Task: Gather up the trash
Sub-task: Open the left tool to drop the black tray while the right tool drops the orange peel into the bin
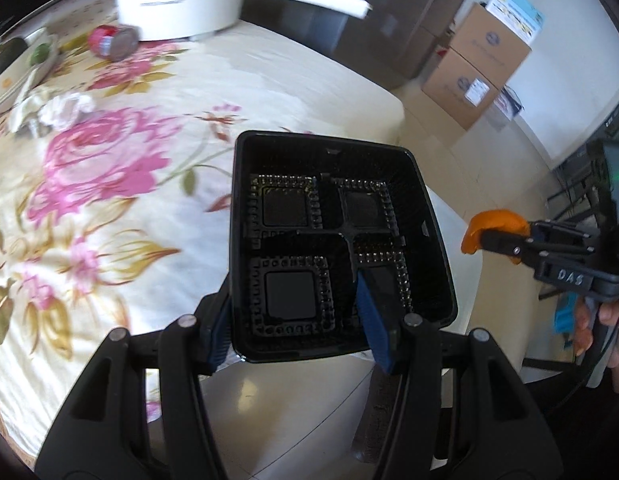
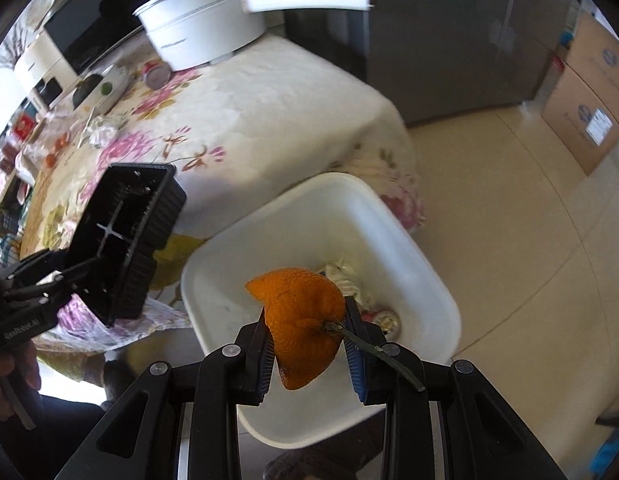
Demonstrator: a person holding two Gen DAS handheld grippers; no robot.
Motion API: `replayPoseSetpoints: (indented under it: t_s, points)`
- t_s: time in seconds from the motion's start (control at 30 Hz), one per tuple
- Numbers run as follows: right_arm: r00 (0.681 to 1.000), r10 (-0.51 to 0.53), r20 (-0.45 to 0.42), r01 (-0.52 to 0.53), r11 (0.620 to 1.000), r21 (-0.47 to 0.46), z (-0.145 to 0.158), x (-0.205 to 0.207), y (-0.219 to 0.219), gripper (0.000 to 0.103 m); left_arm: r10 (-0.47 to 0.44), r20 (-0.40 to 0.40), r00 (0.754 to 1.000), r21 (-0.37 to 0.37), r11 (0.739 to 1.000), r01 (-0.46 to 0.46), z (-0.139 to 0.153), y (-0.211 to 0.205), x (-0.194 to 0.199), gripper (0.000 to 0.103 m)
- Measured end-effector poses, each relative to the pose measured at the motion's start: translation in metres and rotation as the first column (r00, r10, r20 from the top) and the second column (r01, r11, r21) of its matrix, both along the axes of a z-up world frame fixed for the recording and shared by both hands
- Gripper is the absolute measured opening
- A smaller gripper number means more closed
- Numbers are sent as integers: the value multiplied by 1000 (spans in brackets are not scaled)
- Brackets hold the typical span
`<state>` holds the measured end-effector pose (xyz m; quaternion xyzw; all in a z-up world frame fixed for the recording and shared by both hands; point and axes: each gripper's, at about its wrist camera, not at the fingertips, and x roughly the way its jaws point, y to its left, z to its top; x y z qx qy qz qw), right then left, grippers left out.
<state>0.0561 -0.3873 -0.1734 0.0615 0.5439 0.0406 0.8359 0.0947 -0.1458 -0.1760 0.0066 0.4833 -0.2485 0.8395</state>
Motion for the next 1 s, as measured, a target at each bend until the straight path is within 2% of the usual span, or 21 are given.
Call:
replayPoseSetpoints:
  t_s: [0.33,0.7,0.73,0.77,0.8,0.87,1.0]
  points:
    - [997,-64,-32,64,998,2,-13,-15,-38,32,-107,16,994,54,993,106,-9,-44,-5,57]
    - [995,-93,-32,93,996,9,-15,-20,-53,32,-166,39,985,88,983,162,-20,-68,-7,58]
    - [995,-93,-33,93,996,9,-15,-20,-53,32,-170,48,984,77,983,166,-21,-70,-7,59]
    - [995,-92,-33,92,996,9,-15,-20,-53,32,-179,54,982,67,982,175,-21,-71,-7,68]
    - [995,-91,-34,91,996,8,-15,-20,-52,32,-177,54,983,74,982,173,-22,-71,-5,83]
    - [995,-91,-37,91,996,6,-16,-20,-51,32,-152,62,986,98,984,146,-22,-70,-2,93]
    - [995,-88,-37,88,996,3,-16,-20,-49,32,-117,80,990,101,989,109,-11,-58,3,95]
